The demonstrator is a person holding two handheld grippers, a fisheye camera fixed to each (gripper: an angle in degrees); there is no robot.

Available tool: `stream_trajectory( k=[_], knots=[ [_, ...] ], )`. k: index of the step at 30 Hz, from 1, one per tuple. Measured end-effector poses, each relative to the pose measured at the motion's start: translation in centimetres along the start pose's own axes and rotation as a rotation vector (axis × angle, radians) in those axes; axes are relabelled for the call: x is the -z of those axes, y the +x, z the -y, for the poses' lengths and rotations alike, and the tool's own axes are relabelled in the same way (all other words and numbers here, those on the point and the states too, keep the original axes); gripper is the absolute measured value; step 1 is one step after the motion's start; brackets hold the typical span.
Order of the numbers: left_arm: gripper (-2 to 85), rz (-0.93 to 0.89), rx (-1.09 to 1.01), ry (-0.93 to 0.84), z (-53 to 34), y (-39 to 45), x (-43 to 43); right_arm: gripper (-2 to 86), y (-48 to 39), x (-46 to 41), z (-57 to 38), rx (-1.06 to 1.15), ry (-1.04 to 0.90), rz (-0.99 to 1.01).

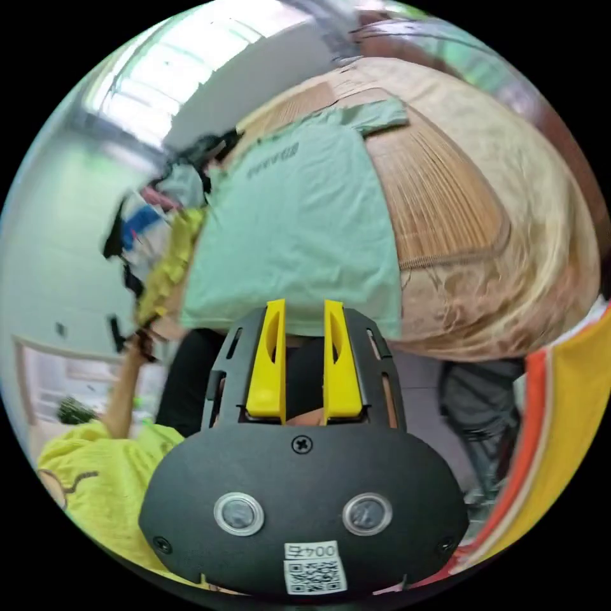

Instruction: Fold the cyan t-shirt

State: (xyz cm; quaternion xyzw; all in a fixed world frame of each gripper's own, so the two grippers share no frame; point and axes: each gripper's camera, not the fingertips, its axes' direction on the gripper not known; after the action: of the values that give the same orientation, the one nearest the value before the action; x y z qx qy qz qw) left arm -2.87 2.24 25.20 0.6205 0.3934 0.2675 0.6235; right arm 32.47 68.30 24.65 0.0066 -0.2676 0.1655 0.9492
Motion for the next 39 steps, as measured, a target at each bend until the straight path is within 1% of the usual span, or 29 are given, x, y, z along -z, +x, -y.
stream_trajectory(
  k=[2,3,5,7,10,13,17,20,23,24,27,28,31,33,36,39],
  knots=[
    [0.8,0.051,-0.118,-0.056,2.5,6.2,-4.2,5.9,-3.7,-3.5,1.9,0.077,-0.046,-0.066],
    [0.8,0.063,-0.138,-0.068,2.9,7.4,-5.2,5.1,-5.4,-5.7,2.8,0.095,-0.066,-0.106],
    [0.8,0.150,-0.211,-0.123,3.9,11.4,-9.8,3.9,-7.4,-9.4,3.9,0.114,-0.106,-0.198],
    [0.7,0.193,-0.254,-0.188,4.0,13.4,-13.4,1.2,-9.3,-14.2,4.4,0.159,-0.167,-0.269],
    [0.7,0.250,-0.298,-0.277,2.7,15.4,-18.7,-0.4,-9.8,-20.0,4.2,0.167,-0.278,-0.312],
    [0.7,0.252,-0.285,-0.256,1.1,16.1,-20.5,-0.7,-9.4,-23.6,2.2,0.177,-0.266,-0.339],
    [0.5,0.266,-0.272,-0.248,-0.8,17.2,-23.0,-0.8,-8.5,-25.4,-0.3,0.185,-0.210,-0.326],
    [0.4,0.257,-0.245,-0.238,-1.8,17.2,-24.6,-0.7,-7.5,-26.3,-2.4,0.215,-0.165,-0.309],
    [0.2,0.255,-0.242,-0.234,-2.6,17.2,-26.0,-0.5,-5.6,-26.3,-3.3,0.153,-0.191,-0.228],
    [0.2,0.256,-0.242,-0.234,-2.7,17.2,-26.3,-0.4,-4.9,-25.6,-3.4,0.147,-0.174,-0.153],
    [0.2,0.271,-0.241,-0.240,-3.1,17.2,-27.8,0.8,-3.1,-22.5,-3.5,0.115,-0.002,0.052],
    [0.2,0.274,-0.235,-0.244,-3.2,17.0,-28.4,3.4,-2.5,-22.1,-2.8,0.099,0.032,0.079],
    [0.2,0.263,-0.211,-0.248,-3.4,16.0,-29.6,10.0,-1.9,-22.6,0.1,0.091,0.051,0.080],
    [0.2,0.252,-0.198,-0.246,-3.4,15.3,-30.2,8.8,-2.1,-22.7,1.8,0.125,0.089,0.118],
    [0.3,0.222,-0.177,-0.244,-3.2,13.6,-31.0,2.5,-2.9,-23.5,4.7,0.200,0.137,0.170],
    [0.6,0.125,-0.105,-0.243,-1.4,10.6,-30.9,0.0,-3.2,-26.0,7.1,0.266,0.117,0.195]
  ],
)
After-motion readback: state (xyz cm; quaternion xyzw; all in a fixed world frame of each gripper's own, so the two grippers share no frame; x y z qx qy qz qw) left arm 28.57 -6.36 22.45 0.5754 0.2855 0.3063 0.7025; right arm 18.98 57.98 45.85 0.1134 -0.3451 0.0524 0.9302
